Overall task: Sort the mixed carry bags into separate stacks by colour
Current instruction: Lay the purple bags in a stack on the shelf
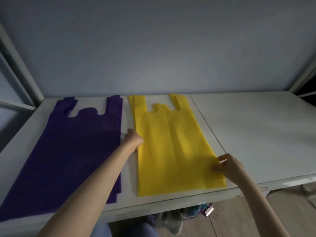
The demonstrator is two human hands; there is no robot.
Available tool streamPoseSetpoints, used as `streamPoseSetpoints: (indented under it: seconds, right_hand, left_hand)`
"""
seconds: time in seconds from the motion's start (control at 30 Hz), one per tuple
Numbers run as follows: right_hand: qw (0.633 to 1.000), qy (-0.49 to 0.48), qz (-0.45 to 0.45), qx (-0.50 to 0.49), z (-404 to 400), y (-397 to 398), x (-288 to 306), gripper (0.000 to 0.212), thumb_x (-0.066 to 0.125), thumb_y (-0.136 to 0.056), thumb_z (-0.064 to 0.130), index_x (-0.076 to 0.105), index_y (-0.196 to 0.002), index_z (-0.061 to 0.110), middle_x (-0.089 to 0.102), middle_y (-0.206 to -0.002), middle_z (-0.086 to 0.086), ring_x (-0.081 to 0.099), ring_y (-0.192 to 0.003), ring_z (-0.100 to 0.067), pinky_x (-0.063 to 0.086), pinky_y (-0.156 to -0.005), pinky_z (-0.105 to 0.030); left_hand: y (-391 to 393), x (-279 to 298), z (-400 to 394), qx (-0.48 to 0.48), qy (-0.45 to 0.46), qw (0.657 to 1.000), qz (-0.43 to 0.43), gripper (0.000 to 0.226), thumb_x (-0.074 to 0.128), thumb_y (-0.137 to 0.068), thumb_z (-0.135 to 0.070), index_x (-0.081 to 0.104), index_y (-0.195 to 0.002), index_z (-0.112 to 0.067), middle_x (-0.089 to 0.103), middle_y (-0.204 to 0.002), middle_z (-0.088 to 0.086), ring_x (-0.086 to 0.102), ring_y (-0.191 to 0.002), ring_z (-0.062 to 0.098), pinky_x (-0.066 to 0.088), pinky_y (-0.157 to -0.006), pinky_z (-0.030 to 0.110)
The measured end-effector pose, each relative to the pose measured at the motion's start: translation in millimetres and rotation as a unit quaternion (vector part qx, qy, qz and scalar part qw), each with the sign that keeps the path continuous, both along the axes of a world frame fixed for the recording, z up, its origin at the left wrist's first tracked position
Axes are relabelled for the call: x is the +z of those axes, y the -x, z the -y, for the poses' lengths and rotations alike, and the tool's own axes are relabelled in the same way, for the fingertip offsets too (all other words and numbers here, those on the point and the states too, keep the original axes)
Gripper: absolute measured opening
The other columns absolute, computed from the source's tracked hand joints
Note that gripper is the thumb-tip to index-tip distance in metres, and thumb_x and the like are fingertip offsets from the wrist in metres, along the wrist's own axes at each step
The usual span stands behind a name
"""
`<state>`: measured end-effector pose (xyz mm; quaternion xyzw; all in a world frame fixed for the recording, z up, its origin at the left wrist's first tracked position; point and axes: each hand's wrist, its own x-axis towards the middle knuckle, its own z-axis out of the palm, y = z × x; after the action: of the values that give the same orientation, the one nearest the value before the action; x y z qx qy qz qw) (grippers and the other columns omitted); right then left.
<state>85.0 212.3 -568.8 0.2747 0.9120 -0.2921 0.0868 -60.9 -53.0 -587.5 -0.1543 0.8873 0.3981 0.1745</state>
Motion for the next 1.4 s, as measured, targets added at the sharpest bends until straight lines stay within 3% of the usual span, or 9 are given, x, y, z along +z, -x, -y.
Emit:
streamPoseSetpoints:
  seconds: [0.23,0.5,0.7,0.8,0.9,1.03,1.13,1.3,1.4]
  right_hand:
    - [0.996,0.071,0.026,0.049,-11.1,-6.7,4.2,0.066,0.071,-0.079,0.015,0.038,-0.136,0.008,0.046,-0.129,-0.017,0.053,-0.110,-0.031,0.047,-0.099,-0.043]
    - [0.968,-0.079,0.086,0.220,-5.6,-20.9,-0.1,0.125,0.078,-0.067,0.042,-0.013,-0.149,0.019,0.012,-0.153,-0.008,0.012,-0.142,-0.031,0.018,-0.117,-0.045]
    - [0.983,-0.049,-0.029,0.175,-11.0,-26.5,2.4,0.077,0.072,-0.078,0.026,0.032,-0.143,0.014,0.039,-0.138,-0.011,0.045,-0.107,-0.015,0.041,-0.101,-0.031]
    - [0.985,-0.021,-0.028,0.167,-11.5,-30.1,1.5,0.084,0.073,-0.078,0.024,0.025,-0.146,0.016,0.039,-0.137,-0.009,0.044,-0.108,-0.018,0.042,-0.102,-0.035]
    - [0.988,-0.020,-0.017,0.150,-7.7,-32.1,-1.5,0.089,0.075,-0.075,0.028,0.023,-0.146,0.016,0.037,-0.136,-0.010,0.041,-0.123,-0.027,0.039,-0.107,-0.041]
    - [0.990,-0.037,-0.035,0.130,-3.2,-31.8,0.3,0.066,0.069,-0.081,0.025,0.040,-0.138,0.015,0.044,-0.131,-0.012,0.047,-0.110,-0.021,0.042,-0.100,-0.033]
    - [0.990,0.006,-0.003,0.137,-6.5,-30.6,4.4,0.065,0.068,-0.082,0.025,0.037,-0.139,0.017,0.042,-0.127,-0.009,0.041,-0.105,-0.015,0.043,-0.100,-0.035]
    - [0.982,0.102,0.058,0.149,-10.0,-5.9,24.3,0.073,0.065,-0.085,0.016,0.025,-0.145,0.020,0.028,-0.148,-0.010,0.038,-0.128,-0.027,0.037,-0.106,-0.038]
    - [0.958,0.229,0.079,0.151,-21.8,0.3,37.1,0.100,0.080,-0.064,0.041,0.022,-0.144,0.025,0.032,-0.145,0.000,0.044,-0.116,-0.018,0.043,-0.096,-0.029]
  left_hand:
    - [6.0,-4.1,6.7,-0.005,-0.014,1.000,0.015,0.045,0.053,-0.091,-0.002,0.043,-0.135,0.000,0.059,-0.121,0.019,0.053,-0.066,0.017,0.042,-0.042,0.023]
    - [6.0,-5.2,6.0,0.009,-0.026,1.000,0.006,0.044,0.053,-0.090,-0.003,0.045,-0.133,0.002,0.061,-0.118,0.020,0.057,-0.071,0.021,0.044,-0.044,0.025]
    - [1.6,-0.5,4.6,0.006,-0.014,1.000,-0.007,0.051,0.054,-0.090,-0.010,0.039,-0.137,0.002,0.055,-0.128,0.021,0.059,-0.090,0.026,0.050,-0.054,0.029]
    - [-1.8,4.9,4.2,0.001,0.008,1.000,-0.011,0.057,0.054,-0.091,-0.018,0.032,-0.141,-0.002,0.048,-0.136,0.021,0.057,-0.116,0.034,0.054,-0.082,0.037]
    - [-3.7,8.8,0.9,-0.014,0.028,0.999,-0.015,0.054,0.053,-0.091,-0.023,0.035,-0.138,-0.003,0.047,-0.136,0.020,0.055,-0.118,0.034,0.052,-0.087,0.039]
    - [-6.3,9.5,-4.7,-0.018,0.061,0.998,-0.015,0.056,0.054,-0.093,-0.017,0.029,-0.141,-0.003,0.037,-0.141,0.019,0.051,-0.123,0.032,0.050,-0.092,0.038]
    - [-4.3,5.5,-5.5,-0.011,0.071,0.997,-0.011,0.058,0.052,-0.093,-0.008,0.025,-0.144,-0.004,0.034,-0.143,0.018,0.050,-0.123,0.031,0.051,-0.094,0.037]
    - [2.7,-1.0,-0.9,-0.012,0.058,0.998,0.005,0.065,0.052,-0.092,-0.004,0.018,-0.148,-0.007,0.041,-0.139,0.018,0.053,-0.121,0.031,0.053,-0.089,0.036]
    - [4.7,-0.7,1.6,-0.023,0.045,0.999,0.012,0.068,0.051,-0.092,-0.004,0.014,-0.150,-0.007,0.043,-0.138,0.017,0.058,-0.104,0.024,0.051,-0.057,0.026]
